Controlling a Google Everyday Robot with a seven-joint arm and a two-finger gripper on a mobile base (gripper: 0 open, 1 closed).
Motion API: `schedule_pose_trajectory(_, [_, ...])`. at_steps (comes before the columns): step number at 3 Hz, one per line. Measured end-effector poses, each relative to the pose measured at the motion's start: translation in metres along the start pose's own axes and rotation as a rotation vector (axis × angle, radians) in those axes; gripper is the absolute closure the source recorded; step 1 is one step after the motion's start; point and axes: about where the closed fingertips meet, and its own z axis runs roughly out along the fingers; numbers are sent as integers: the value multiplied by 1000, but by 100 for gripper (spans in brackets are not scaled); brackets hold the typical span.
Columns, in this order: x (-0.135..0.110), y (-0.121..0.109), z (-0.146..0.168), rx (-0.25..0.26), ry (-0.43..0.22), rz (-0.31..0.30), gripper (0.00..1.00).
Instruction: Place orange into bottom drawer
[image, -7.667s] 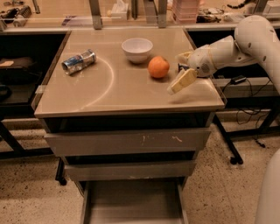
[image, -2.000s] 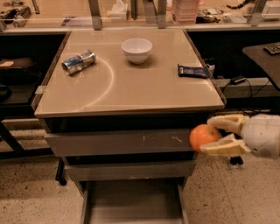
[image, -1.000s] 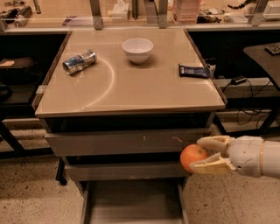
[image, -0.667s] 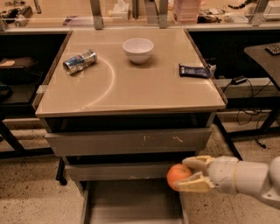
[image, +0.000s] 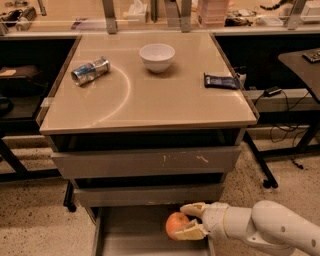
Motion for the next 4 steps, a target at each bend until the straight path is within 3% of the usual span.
schedule_pose_trajectory(1, [49,-7,23,20,55,36,100])
schedule_pose_trajectory(2, [95,-28,6,106,106,67,100])
schedule_pose_trajectory(4, [101,-30,19,107,100,77,100])
